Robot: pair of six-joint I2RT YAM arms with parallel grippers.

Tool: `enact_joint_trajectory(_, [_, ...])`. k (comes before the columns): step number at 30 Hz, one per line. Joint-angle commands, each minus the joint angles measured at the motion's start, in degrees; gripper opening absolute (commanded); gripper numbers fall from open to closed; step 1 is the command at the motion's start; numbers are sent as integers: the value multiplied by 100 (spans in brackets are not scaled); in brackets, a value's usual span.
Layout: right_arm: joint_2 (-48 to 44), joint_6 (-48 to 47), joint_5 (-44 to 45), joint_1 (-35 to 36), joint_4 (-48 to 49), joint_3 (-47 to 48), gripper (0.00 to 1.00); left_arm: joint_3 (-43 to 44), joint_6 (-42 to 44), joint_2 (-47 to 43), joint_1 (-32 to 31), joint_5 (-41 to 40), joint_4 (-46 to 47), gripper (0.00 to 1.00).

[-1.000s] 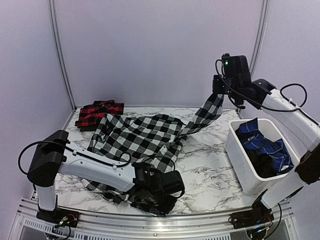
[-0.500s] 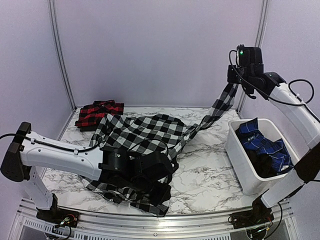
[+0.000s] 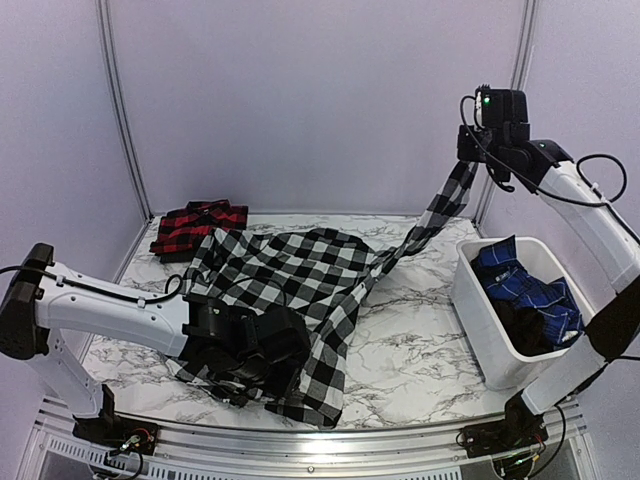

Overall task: Fold and stack the long sleeve shirts
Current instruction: Flatten out the crumpled shirt at the center of the board.

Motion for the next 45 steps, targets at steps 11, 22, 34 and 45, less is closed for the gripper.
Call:
enact_joint_trajectory(11, [54, -161, 6, -74, -22, 448, 0, -239, -387, -241, 191, -846, -239, 40])
enact_joint_trajectory(22, [298, 98, -381, -549, -318, 811, 0, -1165, -116, -1355, 2603, -633, 260, 38])
enact_joint_trajectory(34, [311, 308, -979, -598, -471, 674, 0, -1619, 348, 184, 4332, 680, 1764, 34])
enact_joint_trajectory(45, [373, 209, -934, -602, -517, 565, 0, -1986, 625, 557, 5846, 769, 1828, 30])
